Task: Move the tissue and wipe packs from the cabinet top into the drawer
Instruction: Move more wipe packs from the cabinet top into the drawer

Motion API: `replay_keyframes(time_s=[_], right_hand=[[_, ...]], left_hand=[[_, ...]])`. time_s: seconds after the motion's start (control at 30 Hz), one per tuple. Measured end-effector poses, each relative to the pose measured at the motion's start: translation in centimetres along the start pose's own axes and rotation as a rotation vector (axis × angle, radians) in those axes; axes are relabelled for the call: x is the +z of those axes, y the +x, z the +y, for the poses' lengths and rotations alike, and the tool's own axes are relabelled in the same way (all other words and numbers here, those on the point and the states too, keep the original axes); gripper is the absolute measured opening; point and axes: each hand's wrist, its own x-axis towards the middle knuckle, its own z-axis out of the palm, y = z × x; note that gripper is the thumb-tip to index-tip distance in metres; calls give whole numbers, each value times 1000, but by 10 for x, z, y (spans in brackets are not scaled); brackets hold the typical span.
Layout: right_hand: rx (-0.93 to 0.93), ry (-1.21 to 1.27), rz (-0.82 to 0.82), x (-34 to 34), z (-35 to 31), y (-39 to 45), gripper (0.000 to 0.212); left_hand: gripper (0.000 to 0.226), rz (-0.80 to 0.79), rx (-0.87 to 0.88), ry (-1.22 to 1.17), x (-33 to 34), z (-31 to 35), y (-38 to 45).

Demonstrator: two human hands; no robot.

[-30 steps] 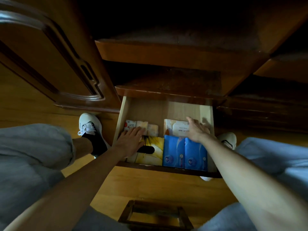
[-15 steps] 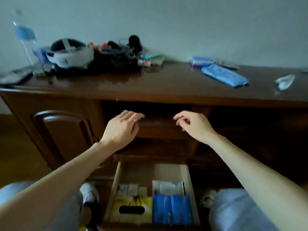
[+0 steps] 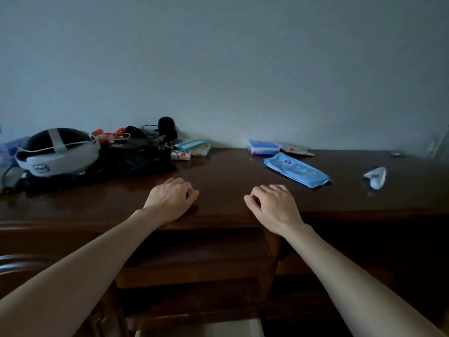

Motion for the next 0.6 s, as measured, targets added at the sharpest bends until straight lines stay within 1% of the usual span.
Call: replay_keyframes(time_s=[0.07,0.1,0.17,0.23,0.3,0.37,0.4,0.47,0.5,0.57,0.6], right_hand=[[-2,-21,12,4,6,18,30],[5,-22,-10,7,8,29,30],[13,-3,-97,18,12,52,36],[28,33,-217,35,16,75,32],[59,60,-276,50,20,100,21],[85,107,-289,65,25,126,16],[84,126,-303,73,27,140,19],[81,145,-332,91,29,168,31],[80,151,-336,101,29,183,36],[84,170,-316,124,26,216,45],[83,190,-292,135,22,236,48]], left_hand=[[36,-1,-32,14,0,4,27],[35,-1,-46,14,2,4,40],[26,51,-59,-4,8,2,67],[17,126,-79,-44,13,-4,97],[31,122,-126,-83,18,-14,133],[49,41,-176,-79,23,-26,169],[56,5,-196,-77,28,-31,186],[64,-41,-239,-92,41,-42,212],[65,-67,-267,-83,50,-47,221],[64,-105,-322,15,70,-57,232],[62,-84,-351,62,79,-63,235]])
